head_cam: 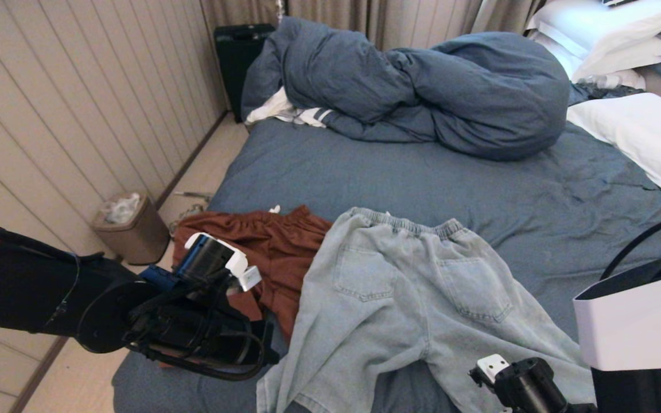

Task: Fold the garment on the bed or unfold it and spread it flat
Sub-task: Unford the blue shorts, then fold the blue shorts

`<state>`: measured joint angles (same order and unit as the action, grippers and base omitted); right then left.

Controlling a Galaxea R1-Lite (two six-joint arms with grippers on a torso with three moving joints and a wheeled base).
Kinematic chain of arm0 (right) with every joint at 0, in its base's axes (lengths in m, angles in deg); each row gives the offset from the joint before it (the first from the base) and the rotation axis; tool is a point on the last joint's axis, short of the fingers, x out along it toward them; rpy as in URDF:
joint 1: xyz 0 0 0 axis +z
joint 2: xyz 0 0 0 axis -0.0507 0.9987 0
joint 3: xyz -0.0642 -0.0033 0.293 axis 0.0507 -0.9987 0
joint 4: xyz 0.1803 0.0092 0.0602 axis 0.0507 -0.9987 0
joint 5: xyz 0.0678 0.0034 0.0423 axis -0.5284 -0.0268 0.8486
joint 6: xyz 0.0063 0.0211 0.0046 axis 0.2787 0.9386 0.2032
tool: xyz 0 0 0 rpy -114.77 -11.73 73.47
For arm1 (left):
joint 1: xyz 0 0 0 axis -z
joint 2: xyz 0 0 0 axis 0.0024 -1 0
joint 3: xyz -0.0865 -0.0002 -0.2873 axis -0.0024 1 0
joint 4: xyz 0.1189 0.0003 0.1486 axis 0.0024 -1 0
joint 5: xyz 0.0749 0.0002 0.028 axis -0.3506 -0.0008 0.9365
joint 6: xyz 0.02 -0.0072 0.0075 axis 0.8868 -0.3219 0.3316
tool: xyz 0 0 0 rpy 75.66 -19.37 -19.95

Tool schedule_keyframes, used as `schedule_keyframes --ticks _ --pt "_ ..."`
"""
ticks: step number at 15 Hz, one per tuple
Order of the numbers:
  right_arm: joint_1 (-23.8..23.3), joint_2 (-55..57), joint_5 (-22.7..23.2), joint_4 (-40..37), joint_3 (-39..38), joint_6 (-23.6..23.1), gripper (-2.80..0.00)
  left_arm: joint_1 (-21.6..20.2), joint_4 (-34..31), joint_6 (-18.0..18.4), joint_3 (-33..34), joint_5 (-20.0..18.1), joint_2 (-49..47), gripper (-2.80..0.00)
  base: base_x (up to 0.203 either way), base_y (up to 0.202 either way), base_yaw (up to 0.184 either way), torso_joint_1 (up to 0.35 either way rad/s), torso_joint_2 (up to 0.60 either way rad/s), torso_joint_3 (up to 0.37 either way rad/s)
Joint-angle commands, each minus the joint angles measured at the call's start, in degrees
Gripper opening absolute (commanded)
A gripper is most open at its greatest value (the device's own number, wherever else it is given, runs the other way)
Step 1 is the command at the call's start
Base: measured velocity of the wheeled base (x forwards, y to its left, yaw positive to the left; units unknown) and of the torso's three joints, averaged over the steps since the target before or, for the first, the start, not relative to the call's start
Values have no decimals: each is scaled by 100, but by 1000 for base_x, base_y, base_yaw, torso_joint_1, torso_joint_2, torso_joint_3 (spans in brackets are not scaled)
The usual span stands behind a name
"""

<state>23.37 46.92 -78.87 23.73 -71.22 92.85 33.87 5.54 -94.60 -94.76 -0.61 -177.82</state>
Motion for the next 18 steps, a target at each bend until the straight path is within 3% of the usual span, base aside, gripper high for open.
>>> schedule_keyframes --ticks 1,7,10,12,13,16,18 --pt "8 -224 2 187 -147 -3 0 9 -1 -16 10 -8 16 -280 0 0 0 0 0 0" --pt "78 -1714 14 32 30 -247 0 12 -1 -34 96 26 669 -280 0 0 0 0 0 0" --pt "61 -2572 22 -973 643 -270 0 8 -1 -30 155 56 1130 -280 0 0 0 0 0 0" --pt "51 -3541 30 -2223 1361 -253 0 -63 -1 7 211 94 1515 -280 0 0 0 0 0 0" --pt "45 -4094 39 -3227 2026 -190 -280 -114 -3 60 250 115 1798 -280 0 0 0 0 0 0" --pt "63 -5578 55 -6206 4022 406 -280 -359 -9 373 393 381 2858 -280 0 0 0 0 0 0" --pt "32 -6506 42 -6918 4375 669 -280 -782 -71 478 541 544 3822 -280 0 0 0 0 0 0"
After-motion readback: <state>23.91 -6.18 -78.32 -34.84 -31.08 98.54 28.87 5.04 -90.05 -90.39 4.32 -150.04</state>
